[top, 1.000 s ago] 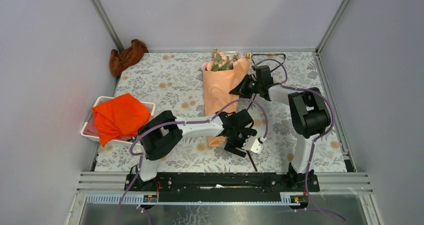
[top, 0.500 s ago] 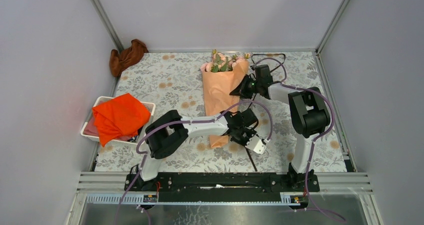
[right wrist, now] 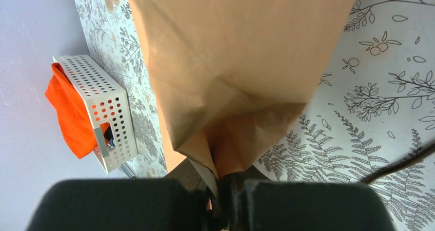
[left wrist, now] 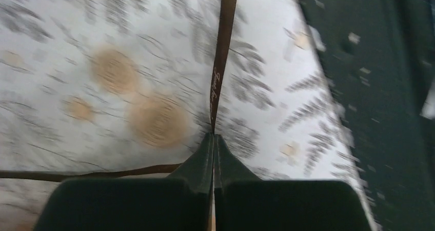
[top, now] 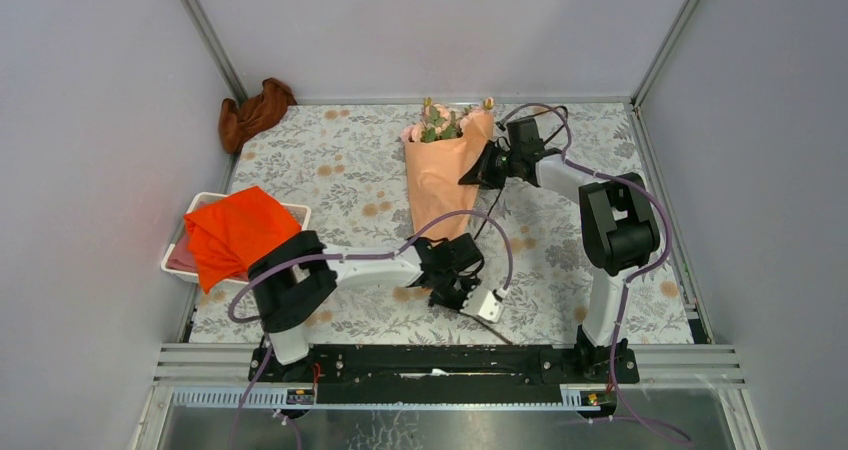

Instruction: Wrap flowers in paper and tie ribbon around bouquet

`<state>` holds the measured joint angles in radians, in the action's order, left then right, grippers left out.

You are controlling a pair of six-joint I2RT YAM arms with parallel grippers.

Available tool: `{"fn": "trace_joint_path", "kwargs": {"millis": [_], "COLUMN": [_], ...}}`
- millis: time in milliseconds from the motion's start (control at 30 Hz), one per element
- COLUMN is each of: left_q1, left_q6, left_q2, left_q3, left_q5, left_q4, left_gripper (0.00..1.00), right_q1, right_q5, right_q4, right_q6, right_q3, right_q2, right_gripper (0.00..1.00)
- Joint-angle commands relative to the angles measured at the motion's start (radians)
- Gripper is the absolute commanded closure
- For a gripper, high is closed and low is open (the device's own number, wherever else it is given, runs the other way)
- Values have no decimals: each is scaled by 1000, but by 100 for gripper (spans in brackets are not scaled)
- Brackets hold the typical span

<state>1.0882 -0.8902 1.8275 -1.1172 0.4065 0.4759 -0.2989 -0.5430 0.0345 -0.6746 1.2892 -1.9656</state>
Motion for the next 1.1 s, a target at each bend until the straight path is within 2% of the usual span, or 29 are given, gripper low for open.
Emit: {"fn": "trace_joint_path", "kwargs": {"millis": [0, 167, 300, 433, 467, 633, 733, 867, 1067], "left_q1": [7, -6, -64, -248, -325, -594, -721, -840, -839], "left_q6": [81, 61, 49, 28, 30, 118, 198, 329, 476], "left_q2": [-118, -232, -267, -271, -257, -166, -159, -191, -224], "left_q3": [136, 298, 344, 340, 324, 175, 77, -46, -189], "left_q5": [94, 58, 68, 52, 39, 44, 131, 345, 629], "left_q4": [105, 164, 249, 263, 261, 204, 178, 181, 205], "left_gripper": [100, 100, 100, 100, 100, 100, 100, 100, 100], "right_q1": [9, 32, 47, 63, 69, 75, 75, 75, 62], "right_q5": [-35, -46, -54, -81, -86, -109, -118, -162, -181], "right_q4": [86, 137, 177, 205, 210, 234, 257, 203, 73], "right_q6": [72, 116, 152, 179, 184, 227, 270, 279, 226], "right_q3": [77, 85, 96, 94, 92, 65, 27, -77, -223], "right_q2": [61, 80, 83, 86, 88, 103, 99, 88, 86], "right_gripper": [100, 100, 100, 100, 100, 100, 100, 100, 100]}}
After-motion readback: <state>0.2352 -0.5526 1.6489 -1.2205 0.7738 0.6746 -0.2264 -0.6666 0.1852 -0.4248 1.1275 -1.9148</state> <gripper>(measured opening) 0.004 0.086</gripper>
